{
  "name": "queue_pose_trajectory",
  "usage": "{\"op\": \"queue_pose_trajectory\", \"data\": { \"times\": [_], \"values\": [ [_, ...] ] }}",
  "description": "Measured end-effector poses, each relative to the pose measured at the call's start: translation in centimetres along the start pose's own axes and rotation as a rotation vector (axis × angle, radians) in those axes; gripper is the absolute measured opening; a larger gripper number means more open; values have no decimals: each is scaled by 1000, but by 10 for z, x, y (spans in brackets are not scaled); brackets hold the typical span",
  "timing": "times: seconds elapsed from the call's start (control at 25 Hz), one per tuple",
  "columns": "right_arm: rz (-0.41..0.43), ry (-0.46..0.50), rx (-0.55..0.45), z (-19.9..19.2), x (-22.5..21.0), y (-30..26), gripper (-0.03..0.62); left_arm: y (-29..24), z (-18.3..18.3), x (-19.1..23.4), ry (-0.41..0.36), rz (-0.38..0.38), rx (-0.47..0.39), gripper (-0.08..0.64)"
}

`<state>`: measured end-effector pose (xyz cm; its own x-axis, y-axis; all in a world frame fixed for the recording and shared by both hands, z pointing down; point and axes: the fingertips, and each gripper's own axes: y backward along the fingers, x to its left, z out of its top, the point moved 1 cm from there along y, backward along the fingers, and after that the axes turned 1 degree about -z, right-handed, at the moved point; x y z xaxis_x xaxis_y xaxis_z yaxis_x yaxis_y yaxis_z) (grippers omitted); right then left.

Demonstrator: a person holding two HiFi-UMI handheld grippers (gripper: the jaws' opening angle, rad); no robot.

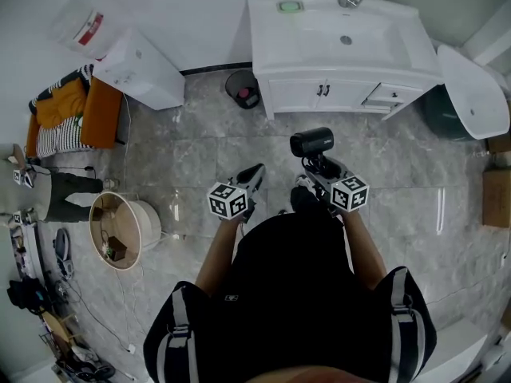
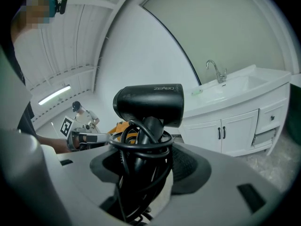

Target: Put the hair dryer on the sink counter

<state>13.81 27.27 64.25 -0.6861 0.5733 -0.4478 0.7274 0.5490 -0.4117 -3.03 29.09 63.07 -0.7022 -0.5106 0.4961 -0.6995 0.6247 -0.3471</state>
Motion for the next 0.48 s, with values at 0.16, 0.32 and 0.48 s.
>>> {"op": "queue_pose_trajectory", "data": {
  "times": [0.16, 0.32, 0.48],
  "values": [
    [20, 4, -2, 21, -20, -14, 310, -20, 19, 8, -3, 22, 2, 18],
    [25, 28, 15, 43, -40, -28, 310, -39, 40, 13, -6, 39, 6, 19],
    [42, 27, 15, 66, -58, -42, 310, -56, 61, 21, -6, 64, 3, 18]
  ]
}}
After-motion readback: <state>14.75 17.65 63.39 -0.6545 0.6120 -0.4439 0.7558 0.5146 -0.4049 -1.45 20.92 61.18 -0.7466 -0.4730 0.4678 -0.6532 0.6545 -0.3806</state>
